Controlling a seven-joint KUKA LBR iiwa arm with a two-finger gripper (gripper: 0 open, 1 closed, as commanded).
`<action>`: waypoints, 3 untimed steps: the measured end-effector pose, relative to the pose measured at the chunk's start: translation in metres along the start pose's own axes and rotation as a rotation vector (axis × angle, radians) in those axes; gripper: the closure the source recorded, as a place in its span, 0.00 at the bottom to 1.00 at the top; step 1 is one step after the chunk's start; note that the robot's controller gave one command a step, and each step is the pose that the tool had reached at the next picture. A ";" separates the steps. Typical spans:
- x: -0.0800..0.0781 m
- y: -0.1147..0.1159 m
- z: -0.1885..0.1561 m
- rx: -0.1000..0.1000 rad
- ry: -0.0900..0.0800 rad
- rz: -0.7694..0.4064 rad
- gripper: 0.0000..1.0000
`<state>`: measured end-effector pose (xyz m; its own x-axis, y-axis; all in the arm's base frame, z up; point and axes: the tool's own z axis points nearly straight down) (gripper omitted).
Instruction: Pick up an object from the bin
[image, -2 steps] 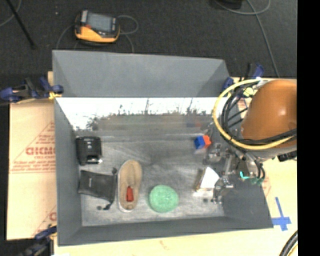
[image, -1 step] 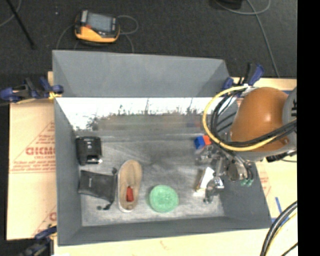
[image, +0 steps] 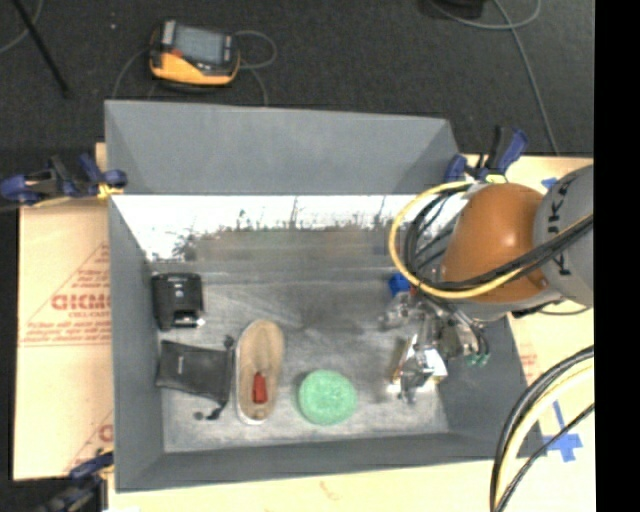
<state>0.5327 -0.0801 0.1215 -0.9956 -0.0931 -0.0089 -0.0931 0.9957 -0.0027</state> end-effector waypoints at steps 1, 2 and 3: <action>-0.010 -0.025 0.036 -0.002 0.004 0.126 1.00; -0.010 -0.025 0.037 -0.001 0.006 0.124 0.00; -0.009 -0.025 0.037 -0.001 0.006 0.123 0.00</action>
Offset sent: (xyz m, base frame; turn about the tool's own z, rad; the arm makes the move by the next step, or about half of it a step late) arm 0.0000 0.0000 0.0000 0.0000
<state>0.5448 -0.1043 0.0850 -0.9995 0.0300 -0.0035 0.0300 0.9995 -0.0013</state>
